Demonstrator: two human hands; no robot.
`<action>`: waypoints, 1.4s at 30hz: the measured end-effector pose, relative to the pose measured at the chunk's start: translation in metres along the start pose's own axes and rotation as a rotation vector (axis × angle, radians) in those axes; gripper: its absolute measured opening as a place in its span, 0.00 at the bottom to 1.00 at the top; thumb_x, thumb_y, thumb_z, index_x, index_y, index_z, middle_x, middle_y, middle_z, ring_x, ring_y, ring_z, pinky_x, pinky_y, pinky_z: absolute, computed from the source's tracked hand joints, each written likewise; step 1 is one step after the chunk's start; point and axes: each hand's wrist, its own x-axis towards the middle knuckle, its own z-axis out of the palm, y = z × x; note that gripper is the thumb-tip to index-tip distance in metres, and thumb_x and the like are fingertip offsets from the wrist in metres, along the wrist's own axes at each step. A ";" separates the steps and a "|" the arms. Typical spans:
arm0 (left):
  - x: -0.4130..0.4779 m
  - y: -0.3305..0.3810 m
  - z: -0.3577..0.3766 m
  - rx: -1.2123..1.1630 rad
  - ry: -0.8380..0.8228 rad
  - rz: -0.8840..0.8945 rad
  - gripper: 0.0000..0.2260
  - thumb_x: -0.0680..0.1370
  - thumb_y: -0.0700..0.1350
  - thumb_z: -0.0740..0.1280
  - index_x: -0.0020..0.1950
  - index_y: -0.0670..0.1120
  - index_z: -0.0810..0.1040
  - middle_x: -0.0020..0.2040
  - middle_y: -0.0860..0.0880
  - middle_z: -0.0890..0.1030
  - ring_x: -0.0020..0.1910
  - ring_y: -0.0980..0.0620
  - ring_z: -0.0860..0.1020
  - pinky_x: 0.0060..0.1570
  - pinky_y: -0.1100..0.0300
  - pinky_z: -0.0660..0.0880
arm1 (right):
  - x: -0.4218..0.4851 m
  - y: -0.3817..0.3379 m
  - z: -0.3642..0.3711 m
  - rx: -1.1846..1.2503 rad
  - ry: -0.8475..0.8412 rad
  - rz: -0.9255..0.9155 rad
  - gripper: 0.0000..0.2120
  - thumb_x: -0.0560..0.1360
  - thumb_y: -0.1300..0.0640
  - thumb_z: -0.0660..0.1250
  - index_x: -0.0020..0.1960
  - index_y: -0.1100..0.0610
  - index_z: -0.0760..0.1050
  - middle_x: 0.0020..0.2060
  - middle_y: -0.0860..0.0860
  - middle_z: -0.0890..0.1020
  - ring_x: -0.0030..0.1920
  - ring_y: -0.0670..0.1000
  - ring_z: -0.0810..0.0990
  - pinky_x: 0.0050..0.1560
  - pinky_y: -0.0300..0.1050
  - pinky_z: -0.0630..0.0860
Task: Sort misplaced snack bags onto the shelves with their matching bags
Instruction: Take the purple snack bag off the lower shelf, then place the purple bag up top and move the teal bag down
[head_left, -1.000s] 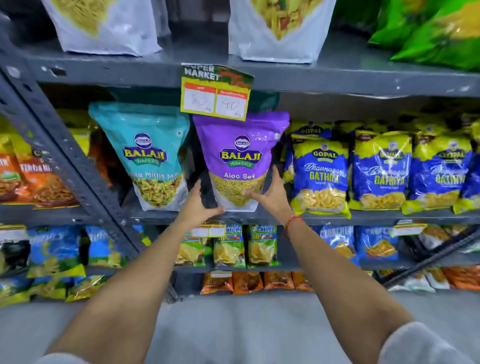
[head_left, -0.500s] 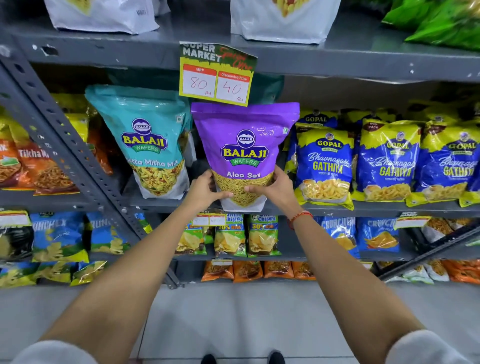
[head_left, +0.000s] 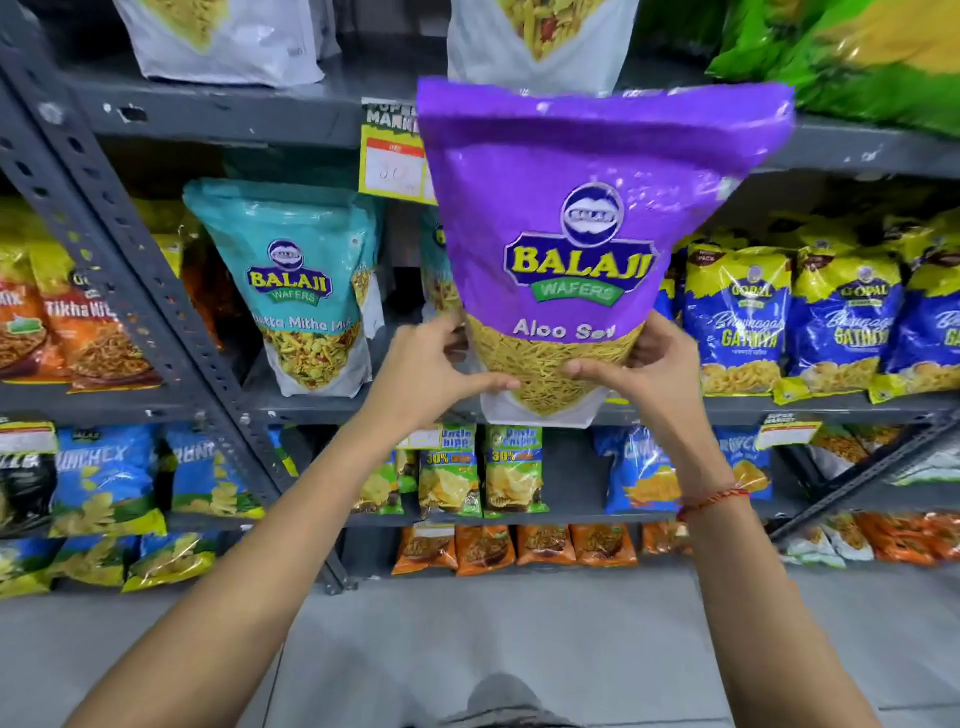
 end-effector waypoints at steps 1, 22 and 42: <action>0.005 0.015 -0.003 -0.002 0.016 0.051 0.30 0.55 0.65 0.76 0.53 0.55 0.77 0.49 0.52 0.85 0.50 0.59 0.81 0.53 0.56 0.79 | 0.003 -0.015 -0.006 -0.001 0.022 -0.053 0.26 0.53 0.48 0.83 0.48 0.50 0.80 0.43 0.45 0.87 0.47 0.50 0.85 0.47 0.47 0.81; 0.177 0.203 -0.006 0.094 -0.033 0.433 0.25 0.66 0.55 0.75 0.59 0.47 0.76 0.59 0.46 0.82 0.57 0.49 0.79 0.57 0.53 0.74 | 0.134 -0.158 -0.091 0.082 0.338 -0.409 0.26 0.58 0.52 0.79 0.53 0.55 0.74 0.36 0.44 0.87 0.39 0.44 0.85 0.38 0.36 0.79; 0.175 0.167 -0.052 -0.121 0.789 0.558 0.13 0.72 0.47 0.71 0.54 0.49 0.76 0.52 0.51 0.75 0.47 0.59 0.76 0.42 0.61 0.76 | 0.145 -0.139 -0.046 -0.257 0.768 -0.459 0.37 0.70 0.41 0.69 0.72 0.58 0.61 0.67 0.58 0.70 0.68 0.56 0.68 0.69 0.60 0.66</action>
